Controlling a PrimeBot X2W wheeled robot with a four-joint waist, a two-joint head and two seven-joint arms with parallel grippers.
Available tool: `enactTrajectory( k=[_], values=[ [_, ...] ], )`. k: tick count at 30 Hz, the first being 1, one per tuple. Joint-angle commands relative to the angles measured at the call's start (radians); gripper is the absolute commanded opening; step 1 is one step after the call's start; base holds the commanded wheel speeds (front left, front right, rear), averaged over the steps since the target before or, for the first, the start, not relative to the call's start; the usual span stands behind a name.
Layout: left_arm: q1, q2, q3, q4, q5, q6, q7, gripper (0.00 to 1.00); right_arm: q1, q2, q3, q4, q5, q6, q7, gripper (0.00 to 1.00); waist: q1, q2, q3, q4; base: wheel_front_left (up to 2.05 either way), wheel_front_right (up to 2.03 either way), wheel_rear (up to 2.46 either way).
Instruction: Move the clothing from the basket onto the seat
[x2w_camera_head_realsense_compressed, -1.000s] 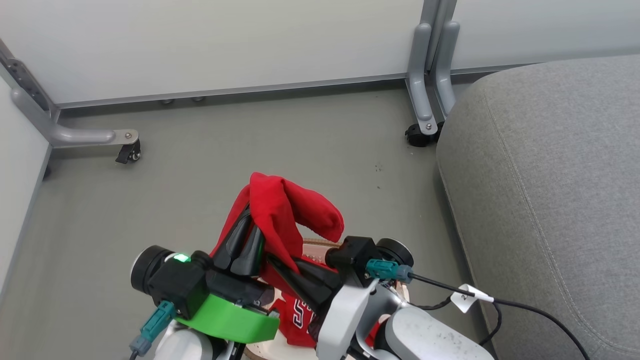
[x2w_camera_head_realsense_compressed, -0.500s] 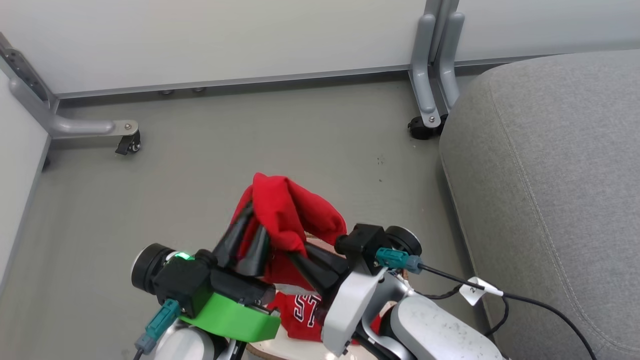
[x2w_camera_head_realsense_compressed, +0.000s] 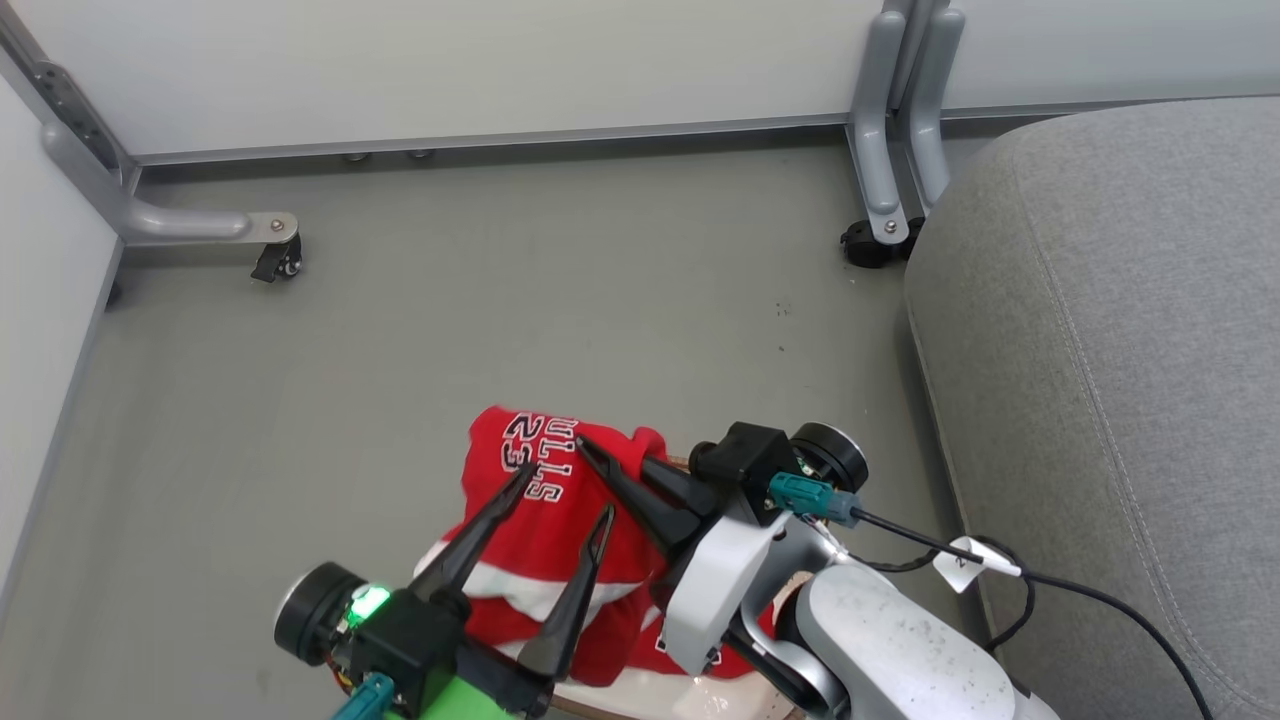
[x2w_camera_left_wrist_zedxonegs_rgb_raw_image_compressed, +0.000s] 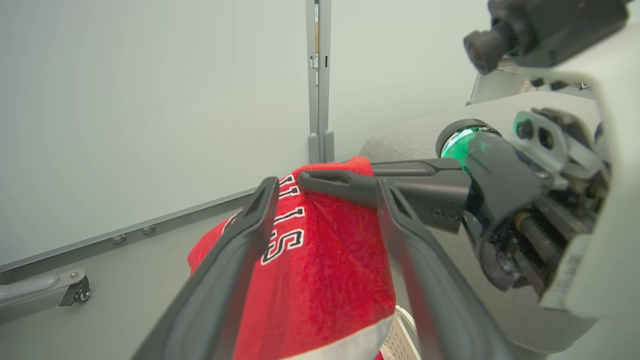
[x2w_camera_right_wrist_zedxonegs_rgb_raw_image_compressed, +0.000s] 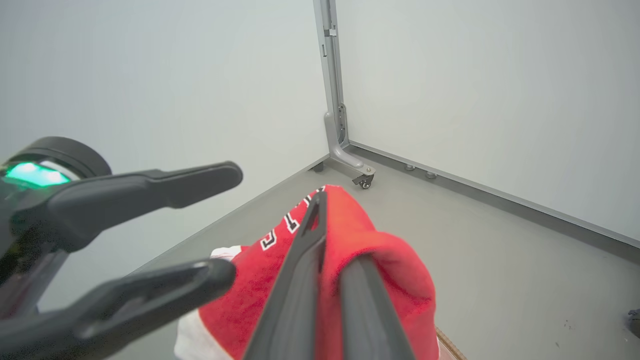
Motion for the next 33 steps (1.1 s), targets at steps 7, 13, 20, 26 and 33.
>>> enactTrajectory(
  k=[7,13,20,26,33],
  values=[
    [0.052,0.056,-0.036,-0.025,0.004,-0.015,0.05,1.0,-0.014,-0.005,-0.03,0.028,-0.016,0.0,-0.021,0.0,0.0,0.0,0.005,0.01,0.0,0.0,0.0],
    [0.047,0.062,-0.044,-0.019,-0.001,-0.014,0.053,1.0,-0.018,-0.004,-0.053,0.048,-0.026,0.0,-0.034,0.0,0.0,0.0,0.01,-0.012,0.0,0.0,0.0],
    [0.019,0.085,-0.044,-0.024,0.011,-0.012,0.052,1.0,-0.028,-0.001,-0.089,0.054,-0.029,0.0,-0.068,0.0,0.0,0.0,0.041,-0.094,0.0,0.0,0.0],
    [-0.018,0.106,-0.052,-0.03,0.023,-0.02,0.063,1.0,-0.041,0.003,-0.122,0.069,-0.035,0.0,-0.099,0.0,0.0,0.0,0.081,-0.206,0.0,0.0,0.0],
    [-0.056,0.129,-0.076,-0.042,0.028,-0.031,0.085,1.0,-0.042,0.005,-0.179,0.094,-0.046,0.0,-0.134,0.0,0.0,0.0,0.122,-0.346,0.0,0.0,0.0]
  ],
)
